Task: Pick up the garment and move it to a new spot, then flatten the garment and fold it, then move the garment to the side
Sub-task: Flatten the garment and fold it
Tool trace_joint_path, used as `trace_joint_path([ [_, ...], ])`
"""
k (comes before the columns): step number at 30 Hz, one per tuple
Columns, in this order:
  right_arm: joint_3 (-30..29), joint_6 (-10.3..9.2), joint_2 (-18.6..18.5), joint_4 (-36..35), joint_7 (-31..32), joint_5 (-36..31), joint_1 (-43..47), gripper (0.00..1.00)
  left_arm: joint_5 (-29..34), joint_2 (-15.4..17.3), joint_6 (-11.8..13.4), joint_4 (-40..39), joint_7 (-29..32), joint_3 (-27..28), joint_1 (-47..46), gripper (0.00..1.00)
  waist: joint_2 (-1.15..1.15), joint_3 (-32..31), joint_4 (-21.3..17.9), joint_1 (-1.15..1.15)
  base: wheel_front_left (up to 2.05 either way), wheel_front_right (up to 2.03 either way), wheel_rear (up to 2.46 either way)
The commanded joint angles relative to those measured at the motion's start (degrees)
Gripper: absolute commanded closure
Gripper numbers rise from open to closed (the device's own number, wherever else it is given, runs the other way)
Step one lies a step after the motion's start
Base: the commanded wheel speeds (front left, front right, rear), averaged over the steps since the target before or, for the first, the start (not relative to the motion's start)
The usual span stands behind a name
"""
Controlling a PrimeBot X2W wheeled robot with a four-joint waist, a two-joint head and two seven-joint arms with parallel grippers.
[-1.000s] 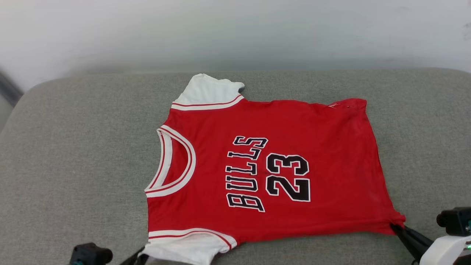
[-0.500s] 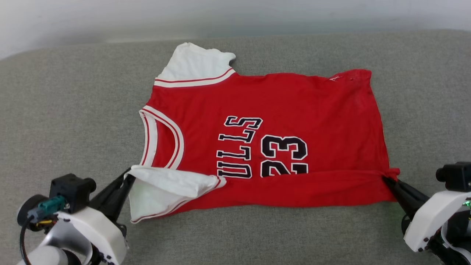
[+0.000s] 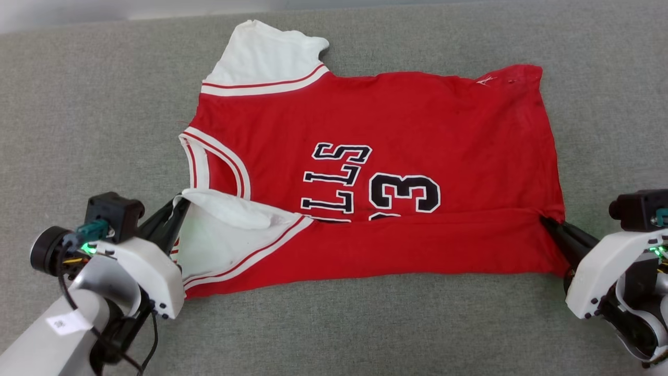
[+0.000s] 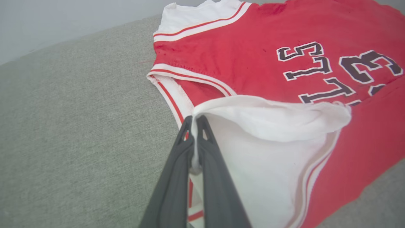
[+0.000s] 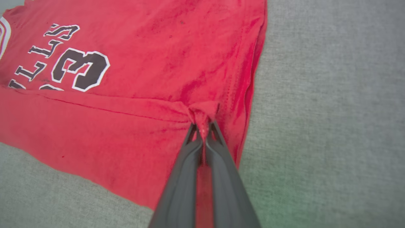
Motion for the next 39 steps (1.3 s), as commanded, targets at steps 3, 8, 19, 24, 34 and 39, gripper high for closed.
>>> trace_joint_path([
  [3,0.6,-0.04,0.4,1.3,0.3,-0.9,-1.5,1.0,0.6,-1.6,-0.7,3.4,0.0,-0.7,-2.6,1.0,0.0,0.4,0.1,-0.01,0.0,0.0,0.0],
  [8,1.3,-0.04,1.0,3.5,0.1,-2.4,-3.0,0.0,0.5,-4.1,-1.2,8.8,0.5,-1.9,-4.4,0.0,0.0,0.2,-0.1,-0.01,0.0,0.0,0.0],
  [19,1.7,-0.04,2.0,4.4,2.8,-8.1,-0.8,0.0,-1.6,-8.1,0.3,15.1,-4.3,-1.4,-1.0,0.0,0.0,-4.4,-0.2,-0.01,0.0,0.0,0.0],
  [24,-3.0,-0.04,4.8,1.1,4.8,-11.2,3.2,0.0,-3.7,-8.1,3.9,11.6,-6.1,0.5,4.3,0.0,0.0,-7.4,0.3,-0.01,0.0,0.0,0.0],
  [34,-11.1,-0.04,11.5,-7.9,12.4,-15.8,9.9,0.0,-6.6,-5.9,10.3,0.7,-0.7,0.8,13.2,0.0,0.0,-8.1,0.2,-0.01,0.0,0.0,0.0],
  [39,-12.7,-0.04,14.5,-12.2,14.3,-16.7,11.3,0.0,-7.0,-5.0,12.5,-2.0,1.3,0.8,14.6,0.0,0.0,-6.4,-0.5,-0.01,0.0,0.0,0.0],
])
